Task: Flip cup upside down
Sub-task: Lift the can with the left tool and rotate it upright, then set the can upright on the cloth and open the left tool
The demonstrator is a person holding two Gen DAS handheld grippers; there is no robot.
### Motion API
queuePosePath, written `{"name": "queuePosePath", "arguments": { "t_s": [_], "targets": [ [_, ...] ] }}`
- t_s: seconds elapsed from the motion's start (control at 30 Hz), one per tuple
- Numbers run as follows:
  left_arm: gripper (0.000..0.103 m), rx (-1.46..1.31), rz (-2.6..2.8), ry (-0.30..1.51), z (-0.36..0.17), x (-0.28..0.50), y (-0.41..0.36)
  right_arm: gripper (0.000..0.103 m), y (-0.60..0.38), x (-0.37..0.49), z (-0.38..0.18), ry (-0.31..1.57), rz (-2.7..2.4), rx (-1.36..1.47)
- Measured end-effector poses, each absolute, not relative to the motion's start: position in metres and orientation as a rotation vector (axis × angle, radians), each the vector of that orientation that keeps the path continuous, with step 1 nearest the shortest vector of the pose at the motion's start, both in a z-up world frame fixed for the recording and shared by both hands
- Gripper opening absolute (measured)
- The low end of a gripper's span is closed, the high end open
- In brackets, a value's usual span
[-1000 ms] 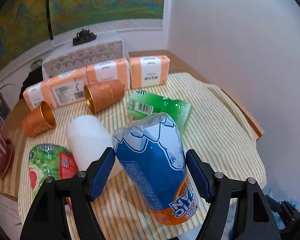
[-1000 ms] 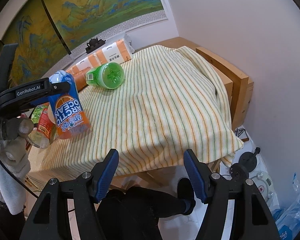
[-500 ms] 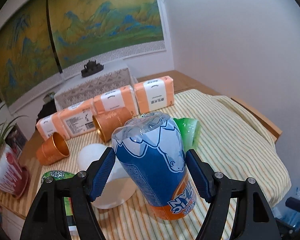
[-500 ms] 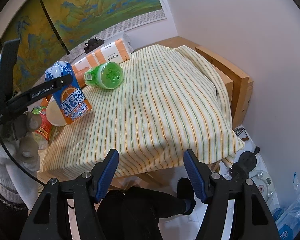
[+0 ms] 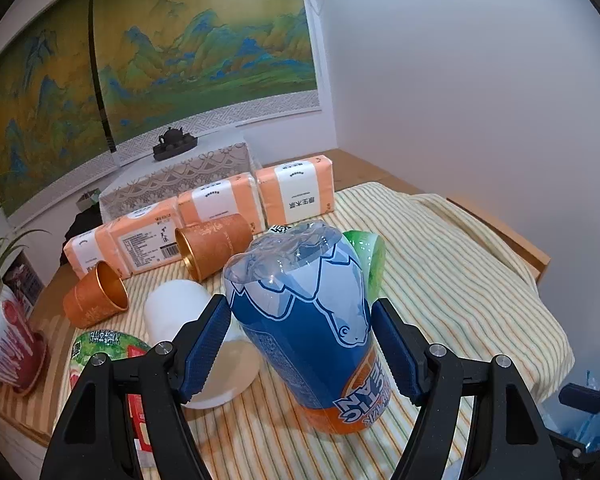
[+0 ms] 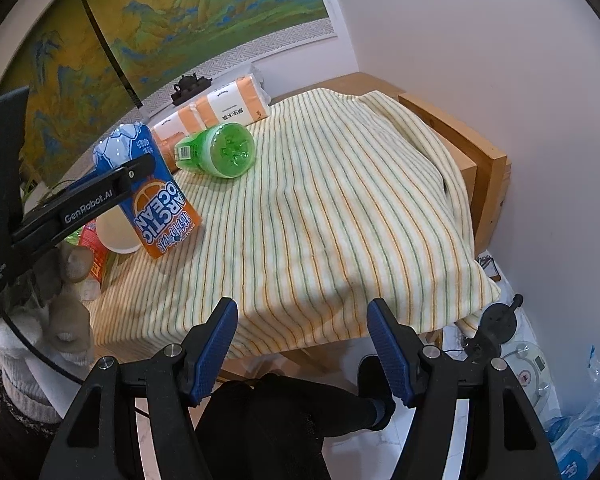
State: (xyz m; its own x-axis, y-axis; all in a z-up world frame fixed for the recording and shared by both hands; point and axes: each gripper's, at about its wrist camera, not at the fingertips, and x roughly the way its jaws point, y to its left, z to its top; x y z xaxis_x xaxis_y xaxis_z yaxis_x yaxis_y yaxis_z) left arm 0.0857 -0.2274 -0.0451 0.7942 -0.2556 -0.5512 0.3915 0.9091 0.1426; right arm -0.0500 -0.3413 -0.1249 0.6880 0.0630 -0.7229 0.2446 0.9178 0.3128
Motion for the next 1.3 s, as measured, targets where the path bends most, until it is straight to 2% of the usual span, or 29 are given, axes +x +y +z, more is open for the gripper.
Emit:
{"name": "queuePosePath", "arguments": {
  "t_s": [0.5, 0.6, 0.73, 0.8, 1.13, 1.3],
  "targets": [
    [0.077, 0.245, -0.458, 0.565, -0.056, 0.069, -0.222, 0.063, -0.336, -0.048, -0.125, 0.812, -0.104, 0.411],
    [0.084, 0.24, -0.465, 0.566, -0.056, 0.068, -0.222, 0.063, -0.336, -0.048, -0.126, 0.813, -0.1, 0.41],
    [0.086, 0.234, -0.473, 0.567, -0.054, 0.065, -0.221, 0.064, -0.337, -0.049, -0.125, 0.808, -0.102, 0.414],
    [0.09, 0.228, -0.48, 0.567, -0.053, 0.064, -0.22, 0.064, -0.338, -0.049, -0.125, 0.807, -0.103, 0.413],
    [0.094, 0.169, -0.453, 0.555, -0.039, 0.047, -0.192, 0.064, -0.325, -0.051, -0.109, 0.762, -0.101, 0.358],
    [0.094, 0.118, -0.423, 0.55, -0.028, 0.035, -0.165, 0.07, -0.308, -0.052, -0.091, 0.708, -0.091, 0.299]
  ]
}}
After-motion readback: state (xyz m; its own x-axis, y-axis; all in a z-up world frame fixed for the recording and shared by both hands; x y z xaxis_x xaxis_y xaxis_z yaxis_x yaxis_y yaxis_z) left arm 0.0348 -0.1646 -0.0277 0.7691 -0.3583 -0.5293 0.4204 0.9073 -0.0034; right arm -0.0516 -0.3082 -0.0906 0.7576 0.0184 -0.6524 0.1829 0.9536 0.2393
